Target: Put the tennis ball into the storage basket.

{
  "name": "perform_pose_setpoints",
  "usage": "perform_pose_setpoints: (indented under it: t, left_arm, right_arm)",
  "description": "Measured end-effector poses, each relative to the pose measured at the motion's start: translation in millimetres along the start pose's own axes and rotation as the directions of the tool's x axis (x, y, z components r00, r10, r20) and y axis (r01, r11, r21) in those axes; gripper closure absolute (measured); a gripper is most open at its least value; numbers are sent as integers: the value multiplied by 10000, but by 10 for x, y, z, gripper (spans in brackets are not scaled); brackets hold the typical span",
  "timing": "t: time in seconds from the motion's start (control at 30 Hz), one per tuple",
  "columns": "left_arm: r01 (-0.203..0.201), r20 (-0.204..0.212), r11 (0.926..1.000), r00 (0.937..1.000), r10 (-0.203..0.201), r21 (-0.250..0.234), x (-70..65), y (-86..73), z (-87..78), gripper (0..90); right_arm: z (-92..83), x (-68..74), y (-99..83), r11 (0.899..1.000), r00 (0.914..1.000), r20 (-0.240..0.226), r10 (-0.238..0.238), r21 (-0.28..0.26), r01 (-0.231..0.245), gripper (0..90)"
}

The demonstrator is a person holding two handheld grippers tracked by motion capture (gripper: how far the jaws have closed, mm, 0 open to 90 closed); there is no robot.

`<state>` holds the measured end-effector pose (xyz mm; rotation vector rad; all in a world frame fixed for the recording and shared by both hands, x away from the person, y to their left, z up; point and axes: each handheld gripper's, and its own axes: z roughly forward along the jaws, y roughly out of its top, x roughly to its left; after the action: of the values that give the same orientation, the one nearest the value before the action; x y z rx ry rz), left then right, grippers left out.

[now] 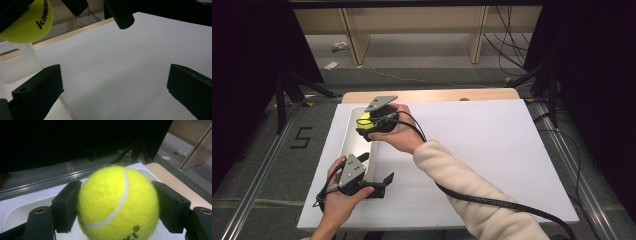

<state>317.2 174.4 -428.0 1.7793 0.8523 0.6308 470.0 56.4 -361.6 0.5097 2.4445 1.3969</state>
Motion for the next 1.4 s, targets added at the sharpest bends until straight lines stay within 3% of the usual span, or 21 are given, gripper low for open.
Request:
perform_pose_setpoints:
  t: [0.8,1.4]
  left_arm:
    - [15,-5,10000,10000,-15,-13,-1,2,-6,0]
    - [-7,32,10000,10000,7,18,-4,-1,2,0]
  right_arm:
    - [134,34,82,10000,10000,-65,24,91,-24,276]
    - [246,3,33,9991,10000,-49,59,429,-57,275]
